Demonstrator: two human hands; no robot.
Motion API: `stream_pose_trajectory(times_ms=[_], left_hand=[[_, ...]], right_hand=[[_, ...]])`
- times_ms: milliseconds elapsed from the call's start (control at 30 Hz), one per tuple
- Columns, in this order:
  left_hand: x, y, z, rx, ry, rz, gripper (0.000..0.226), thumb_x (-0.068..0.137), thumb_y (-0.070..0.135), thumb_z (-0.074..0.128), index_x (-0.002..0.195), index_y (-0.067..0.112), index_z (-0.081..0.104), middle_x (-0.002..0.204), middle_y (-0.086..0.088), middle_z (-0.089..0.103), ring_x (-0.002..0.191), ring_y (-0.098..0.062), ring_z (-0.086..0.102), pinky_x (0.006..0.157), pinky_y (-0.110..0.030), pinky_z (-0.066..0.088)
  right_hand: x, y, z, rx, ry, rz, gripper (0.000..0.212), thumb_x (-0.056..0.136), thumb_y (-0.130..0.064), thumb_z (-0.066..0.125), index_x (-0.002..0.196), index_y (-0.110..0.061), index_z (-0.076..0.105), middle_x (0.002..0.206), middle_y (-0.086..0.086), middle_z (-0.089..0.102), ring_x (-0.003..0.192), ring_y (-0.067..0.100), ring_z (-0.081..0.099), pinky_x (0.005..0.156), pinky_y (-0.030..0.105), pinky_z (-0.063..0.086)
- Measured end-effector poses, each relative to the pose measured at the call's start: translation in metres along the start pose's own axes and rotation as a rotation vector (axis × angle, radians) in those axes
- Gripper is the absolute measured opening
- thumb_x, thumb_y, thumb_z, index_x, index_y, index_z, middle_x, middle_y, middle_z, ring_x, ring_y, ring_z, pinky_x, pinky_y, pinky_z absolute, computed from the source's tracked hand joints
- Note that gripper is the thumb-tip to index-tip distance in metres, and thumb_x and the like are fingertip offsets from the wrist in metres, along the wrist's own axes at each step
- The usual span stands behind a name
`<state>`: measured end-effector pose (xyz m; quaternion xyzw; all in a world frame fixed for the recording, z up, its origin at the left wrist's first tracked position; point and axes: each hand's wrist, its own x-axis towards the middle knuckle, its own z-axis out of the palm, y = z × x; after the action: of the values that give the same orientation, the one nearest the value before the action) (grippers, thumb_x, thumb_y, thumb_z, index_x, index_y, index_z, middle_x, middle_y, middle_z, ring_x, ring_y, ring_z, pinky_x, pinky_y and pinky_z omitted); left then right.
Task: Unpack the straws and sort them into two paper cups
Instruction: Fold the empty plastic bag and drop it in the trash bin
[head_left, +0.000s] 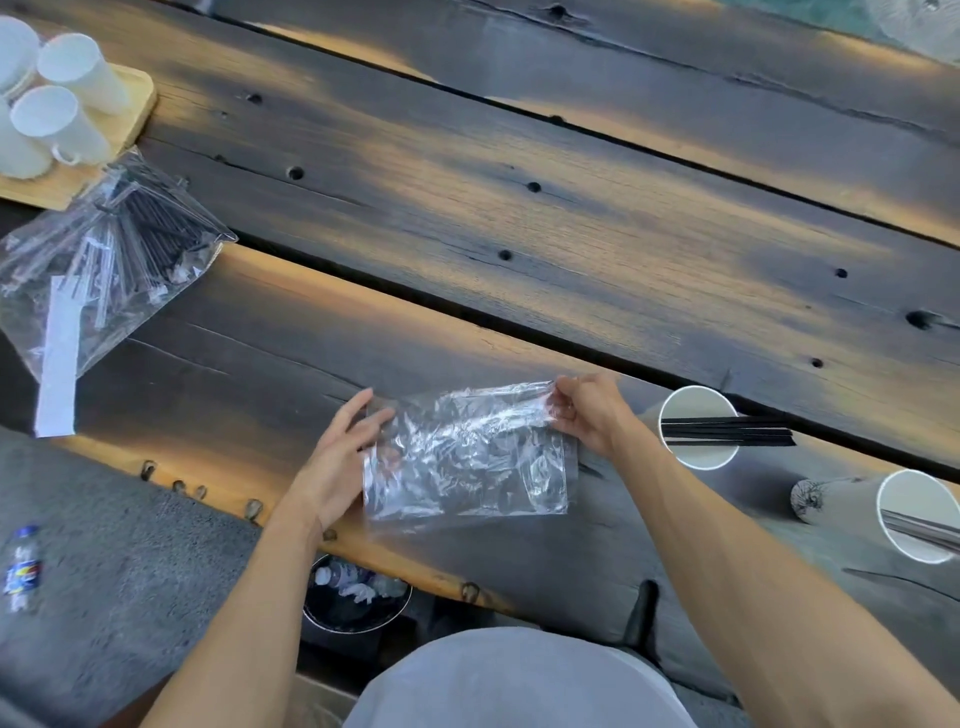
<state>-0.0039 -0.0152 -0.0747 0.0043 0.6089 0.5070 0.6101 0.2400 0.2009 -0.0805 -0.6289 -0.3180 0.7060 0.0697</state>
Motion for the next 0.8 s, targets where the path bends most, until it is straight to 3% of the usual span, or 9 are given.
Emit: stream_pose_trajectory(times_ms=[67, 167, 233, 333, 433, 467, 600, 800], left_hand=[[0.009, 0.011, 0.002, 0.086, 0.085, 0.004, 0.047, 0.096, 0.024, 0.062, 0.141, 0.03, 0.049, 0.123, -0.004, 0.068, 0.094, -0.028, 0.065, 0.084, -0.042, 0.055], [0.031, 0.023, 0.007, 0.226, 0.242, 0.053, 0.034, 0.095, 0.006, 0.06, 0.129, 0.009, 0.059, 0.1, -0.014, 0.072, 0.071, -0.021, 0.066, 0.06, -0.025, 0.055], [0.044, 0.028, 0.011, 0.312, 0.321, 0.066, 0.028, 0.091, -0.004, 0.058, 0.119, -0.002, 0.063, 0.088, -0.015, 0.071, 0.061, -0.016, 0.061, 0.052, -0.02, 0.051], [0.058, 0.032, 0.013, 0.317, 0.389, 0.06, 0.02, 0.092, -0.004, 0.059, 0.11, -0.004, 0.067, 0.083, -0.014, 0.072, 0.064, -0.017, 0.064, 0.058, -0.021, 0.055], [0.065, 0.034, 0.014, 0.266, 0.444, 0.025, 0.015, 0.094, 0.0, 0.058, 0.103, 0.006, 0.069, 0.093, -0.018, 0.075, 0.086, -0.027, 0.074, 0.081, -0.036, 0.061], [0.066, 0.036, 0.015, 0.259, 0.454, 0.023, 0.016, 0.095, 0.001, 0.057, 0.102, 0.007, 0.069, 0.094, -0.018, 0.075, 0.089, -0.028, 0.075, 0.081, -0.037, 0.061], [0.067, 0.04, 0.022, 0.27, 0.491, 0.04, 0.018, 0.097, 0.0, 0.052, 0.105, 0.007, 0.066, 0.087, -0.015, 0.07, 0.08, -0.027, 0.073, 0.058, -0.022, 0.059], [0.074, 0.042, 0.019, 0.28, 0.501, 0.047, 0.018, 0.097, 0.0, 0.051, 0.105, 0.006, 0.067, 0.082, -0.014, 0.066, 0.075, -0.029, 0.072, 0.059, -0.024, 0.059]], right_hand=[[-0.001, 0.0, 0.002, -0.059, 0.002, -0.031, 0.018, 0.099, -0.012, 0.052, 0.082, -0.009, 0.054, 0.069, 0.006, 0.049, 0.056, 0.013, 0.043, 0.045, 0.026, 0.048], [0.004, 0.001, 0.005, -0.051, 0.05, -0.087, 0.006, 0.094, -0.001, 0.059, 0.09, -0.006, 0.056, 0.071, 0.012, 0.065, 0.056, 0.014, 0.056, 0.046, 0.026, 0.048], [0.008, 0.002, 0.005, -0.025, 0.073, -0.113, 0.019, 0.089, 0.007, 0.06, 0.099, -0.009, 0.054, 0.079, 0.016, 0.07, 0.059, 0.017, 0.061, 0.05, 0.025, 0.049], [0.01, 0.003, 0.005, -0.03, 0.072, -0.12, 0.024, 0.087, 0.01, 0.061, 0.107, -0.004, 0.062, 0.085, 0.017, 0.07, 0.067, 0.021, 0.066, 0.058, 0.029, 0.056], [0.012, 0.004, 0.006, 0.034, 0.055, -0.074, 0.023, 0.09, 0.012, 0.053, 0.107, 0.001, 0.064, 0.075, 0.013, 0.069, 0.058, 0.015, 0.069, 0.057, 0.026, 0.058], [0.012, 0.004, 0.006, 0.061, 0.045, -0.056, 0.023, 0.091, 0.012, 0.051, 0.107, 0.002, 0.065, 0.075, 0.013, 0.069, 0.058, 0.014, 0.07, 0.055, 0.026, 0.058], [0.013, 0.007, 0.01, 0.149, -0.023, 0.013, 0.027, 0.088, 0.016, 0.053, 0.109, 0.004, 0.066, 0.079, 0.015, 0.073, 0.066, 0.017, 0.074, 0.055, 0.025, 0.058], [0.017, 0.011, 0.009, 0.157, -0.068, 0.049, 0.031, 0.084, 0.022, 0.055, 0.111, 0.011, 0.064, 0.078, 0.018, 0.075, 0.069, 0.021, 0.075, 0.064, 0.031, 0.063]])
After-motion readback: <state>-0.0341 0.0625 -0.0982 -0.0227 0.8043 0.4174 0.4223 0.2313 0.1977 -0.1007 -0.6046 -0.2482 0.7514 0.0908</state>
